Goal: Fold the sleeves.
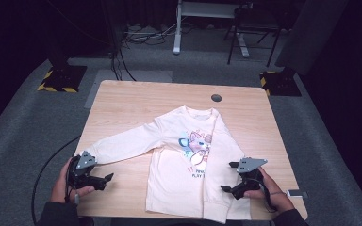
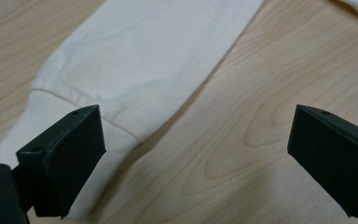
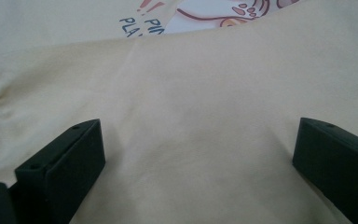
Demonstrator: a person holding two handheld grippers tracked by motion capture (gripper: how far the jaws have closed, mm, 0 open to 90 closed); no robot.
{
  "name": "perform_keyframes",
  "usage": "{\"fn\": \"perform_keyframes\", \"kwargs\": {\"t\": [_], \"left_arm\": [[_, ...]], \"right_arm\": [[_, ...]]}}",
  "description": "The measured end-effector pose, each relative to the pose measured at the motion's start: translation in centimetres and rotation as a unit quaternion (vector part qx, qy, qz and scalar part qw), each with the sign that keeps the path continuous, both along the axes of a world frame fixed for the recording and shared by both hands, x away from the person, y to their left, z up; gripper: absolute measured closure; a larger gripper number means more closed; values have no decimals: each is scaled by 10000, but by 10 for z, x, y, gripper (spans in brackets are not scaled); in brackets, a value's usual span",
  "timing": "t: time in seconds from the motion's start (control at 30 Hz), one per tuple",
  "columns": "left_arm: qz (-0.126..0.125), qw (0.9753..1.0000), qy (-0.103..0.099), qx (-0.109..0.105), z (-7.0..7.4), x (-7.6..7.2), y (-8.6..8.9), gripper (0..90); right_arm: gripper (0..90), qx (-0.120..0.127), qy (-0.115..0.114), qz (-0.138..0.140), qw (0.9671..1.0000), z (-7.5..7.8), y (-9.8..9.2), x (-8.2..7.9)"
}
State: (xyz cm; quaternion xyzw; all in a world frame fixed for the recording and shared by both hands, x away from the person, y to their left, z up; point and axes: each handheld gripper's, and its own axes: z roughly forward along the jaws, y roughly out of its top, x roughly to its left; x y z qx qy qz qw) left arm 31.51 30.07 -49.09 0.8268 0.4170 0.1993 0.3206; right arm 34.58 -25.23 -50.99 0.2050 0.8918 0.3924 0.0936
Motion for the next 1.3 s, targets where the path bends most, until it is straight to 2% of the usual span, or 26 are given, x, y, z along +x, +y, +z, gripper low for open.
{"fn": "perform_keyframes", "kwargs": {"t": [0.07, 0.17, 0.33, 0.47, 0.53, 0.63, 0.73, 0.8, 1.03, 1.3], "left_arm": [[20, 10000, 14, -44, 1, 3, 2, 41], [92, 10000, -14, 6, 1, 8, 5, 40], [153, 9998, -23, -106, 3, 16, 11, 44], [155, 9998, 39, -90, 3, 25, 13, 46], [195, 9998, 49, -15, 2, 29, 14, 46], [178, 9998, 8, 40, 3, 33, 15, 46], [196, 9997, -9, -151, 5, 36, 19, 46], [216, 9997, 24, -91, 4, 39, 21, 48], [362, 9991, 171, -137, -2, 50, 29, 50], [491, 9983, 250, -178, -7, 60, 39, 55]], "right_arm": [[16, 15, -15, -15, 10000, 0, 0, 0], [15, 14, -18, -24, 10000, 0, 0, -1], [13, 21, -24, -50, 10000, 0, 0, -1], [13, 24, -24, -58, 10000, 0, 0, -1], [13, 26, -22, -60, 10000, 0, 0, -1], [13, 27, -21, -63, 10000, 0, 0, -1], [13, 27, -21, -70, 10000, 0, 0, -1], [13, 27, -21, -71, 10000, 0, 0, -1], [13, 27, -22, -70, 10000, -1, 0, -1], [13, 28, -20, -66, 10000, -1, 0, -1]]}}
